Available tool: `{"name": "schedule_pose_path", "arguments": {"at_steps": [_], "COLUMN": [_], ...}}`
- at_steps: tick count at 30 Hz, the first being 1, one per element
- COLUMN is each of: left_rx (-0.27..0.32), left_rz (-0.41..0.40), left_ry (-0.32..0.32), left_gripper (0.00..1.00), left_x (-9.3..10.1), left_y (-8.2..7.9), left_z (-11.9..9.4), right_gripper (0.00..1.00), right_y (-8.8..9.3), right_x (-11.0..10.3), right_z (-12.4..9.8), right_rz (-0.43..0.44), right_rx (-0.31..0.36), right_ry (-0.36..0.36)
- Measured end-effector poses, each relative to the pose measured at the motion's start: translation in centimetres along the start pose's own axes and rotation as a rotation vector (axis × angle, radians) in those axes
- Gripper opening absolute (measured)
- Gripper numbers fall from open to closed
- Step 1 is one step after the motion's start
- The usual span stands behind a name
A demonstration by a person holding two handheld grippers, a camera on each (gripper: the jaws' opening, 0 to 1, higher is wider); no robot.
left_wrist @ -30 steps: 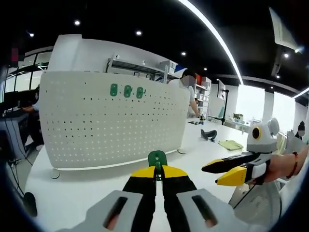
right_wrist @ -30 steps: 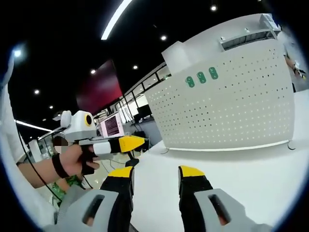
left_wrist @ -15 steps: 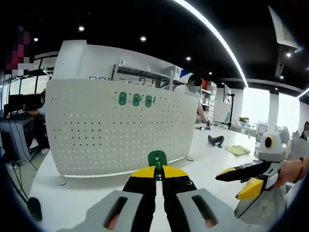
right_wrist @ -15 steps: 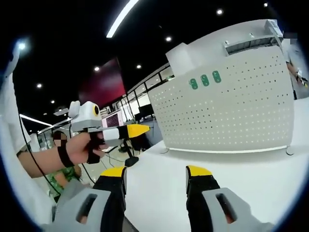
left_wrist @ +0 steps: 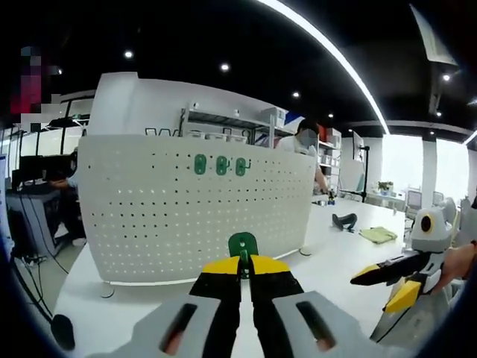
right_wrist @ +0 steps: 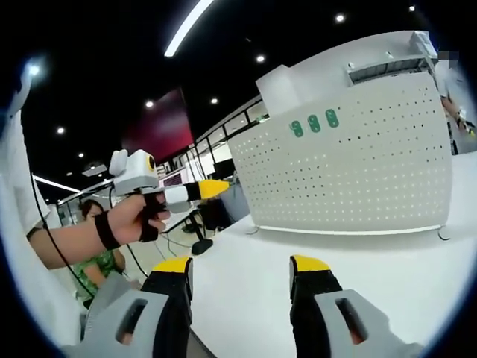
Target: Insert the hook assembly into the mounting plate slot until the hook locks in place.
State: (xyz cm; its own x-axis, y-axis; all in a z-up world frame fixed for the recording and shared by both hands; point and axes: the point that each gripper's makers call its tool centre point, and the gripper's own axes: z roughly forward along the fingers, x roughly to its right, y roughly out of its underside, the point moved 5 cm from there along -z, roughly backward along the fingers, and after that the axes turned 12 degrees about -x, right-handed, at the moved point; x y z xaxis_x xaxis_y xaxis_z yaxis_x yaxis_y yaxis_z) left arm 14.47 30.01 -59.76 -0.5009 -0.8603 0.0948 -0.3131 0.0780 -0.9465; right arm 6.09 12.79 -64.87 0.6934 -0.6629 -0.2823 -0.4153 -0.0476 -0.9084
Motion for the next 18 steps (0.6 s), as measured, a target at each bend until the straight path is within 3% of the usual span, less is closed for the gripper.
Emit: {"name": "schedule_pose_path", "arguments": {"at_steps": [11,18], "left_rx": [-0.006,0.034], "left_rz": [0.015,0.041], "left_ry": [-0.06,-0.069], "left_gripper": [0.03,0.03], "left_x": [-1.1,-1.6], "left_y": [-0.9,-2.7], "left_z": [1.4,2.0], "right_gripper": [0.65,0.64], "right_y": [-0.2,-0.1], "right_x": [0.6,1.2], "right_z": [0.0,-0.2], "right_rz": [-0.029,-0.016], "right_rx": [0.019,0.022], "right_ry": [0.018,0.027]}}
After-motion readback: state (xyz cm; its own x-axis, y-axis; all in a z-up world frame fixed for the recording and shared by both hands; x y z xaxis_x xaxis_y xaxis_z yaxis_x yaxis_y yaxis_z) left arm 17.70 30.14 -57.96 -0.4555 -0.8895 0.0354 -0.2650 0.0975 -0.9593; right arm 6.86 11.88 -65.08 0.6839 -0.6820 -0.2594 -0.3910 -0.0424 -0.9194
